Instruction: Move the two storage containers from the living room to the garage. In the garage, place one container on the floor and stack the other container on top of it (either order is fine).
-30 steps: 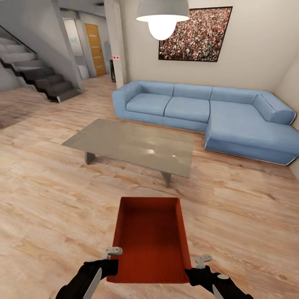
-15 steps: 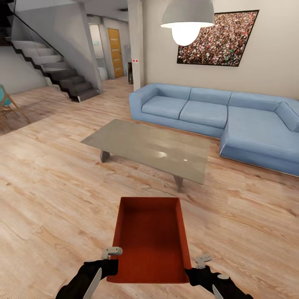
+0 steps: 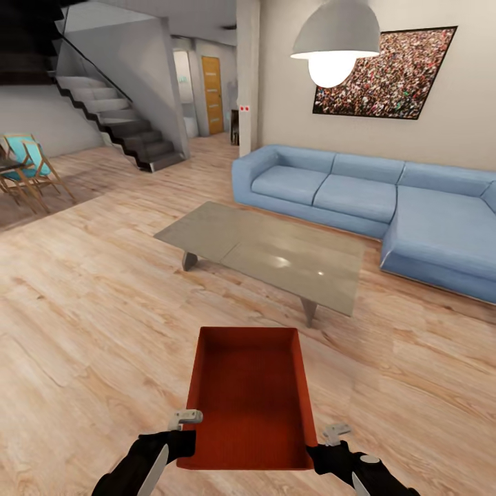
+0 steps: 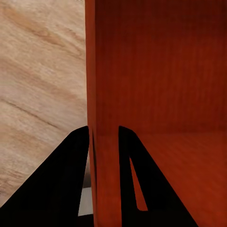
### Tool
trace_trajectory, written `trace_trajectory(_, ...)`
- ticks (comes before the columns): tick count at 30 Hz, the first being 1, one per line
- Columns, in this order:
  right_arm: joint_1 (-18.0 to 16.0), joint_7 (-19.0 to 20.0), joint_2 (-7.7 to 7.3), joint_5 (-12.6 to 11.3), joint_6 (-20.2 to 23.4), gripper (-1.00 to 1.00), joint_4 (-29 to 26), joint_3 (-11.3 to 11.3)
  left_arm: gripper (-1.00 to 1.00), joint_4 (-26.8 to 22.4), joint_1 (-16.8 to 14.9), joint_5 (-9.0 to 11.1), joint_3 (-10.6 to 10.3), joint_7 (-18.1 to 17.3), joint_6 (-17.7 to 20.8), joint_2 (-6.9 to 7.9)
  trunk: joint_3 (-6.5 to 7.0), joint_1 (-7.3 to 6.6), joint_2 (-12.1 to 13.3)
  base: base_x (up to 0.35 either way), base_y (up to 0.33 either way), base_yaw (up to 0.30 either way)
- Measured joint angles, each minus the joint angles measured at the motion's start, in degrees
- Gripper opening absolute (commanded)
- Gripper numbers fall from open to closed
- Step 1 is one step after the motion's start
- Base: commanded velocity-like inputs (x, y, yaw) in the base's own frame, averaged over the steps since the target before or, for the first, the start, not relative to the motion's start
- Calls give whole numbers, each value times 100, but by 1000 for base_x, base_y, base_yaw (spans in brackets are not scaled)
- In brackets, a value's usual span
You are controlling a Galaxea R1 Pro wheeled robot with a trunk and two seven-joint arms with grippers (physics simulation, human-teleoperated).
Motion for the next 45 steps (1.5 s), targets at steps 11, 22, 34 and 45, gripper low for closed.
trace_trajectory(11, 0, 1, 1, 5, 1, -100, 2, -1, -100, -1, 1, -2, 1, 0, 6, 0, 285, -242, 442, 0, 0, 169)
trace_trajectory(22, 1, 4, -5, -3, 1, -100, 2, 4, -100, -2, 1, -13, 6, 0, 8, -7, 569, -484, 884, 0, 0, 169)
trace_trajectory(34, 1, 4, -7, -9, 0, -100, -1, 5, -100, -2, 1, -15, 5, 0, 1, -8, 880, -748, 1367, 0, 0, 168)
trace_trajectory(45, -1, 35, 11, 75, -5, -100, 7, -70, -100, -9, 2, 1, 2, -5, 14, 3, 1003, -793, 1449, 0, 0, 164)
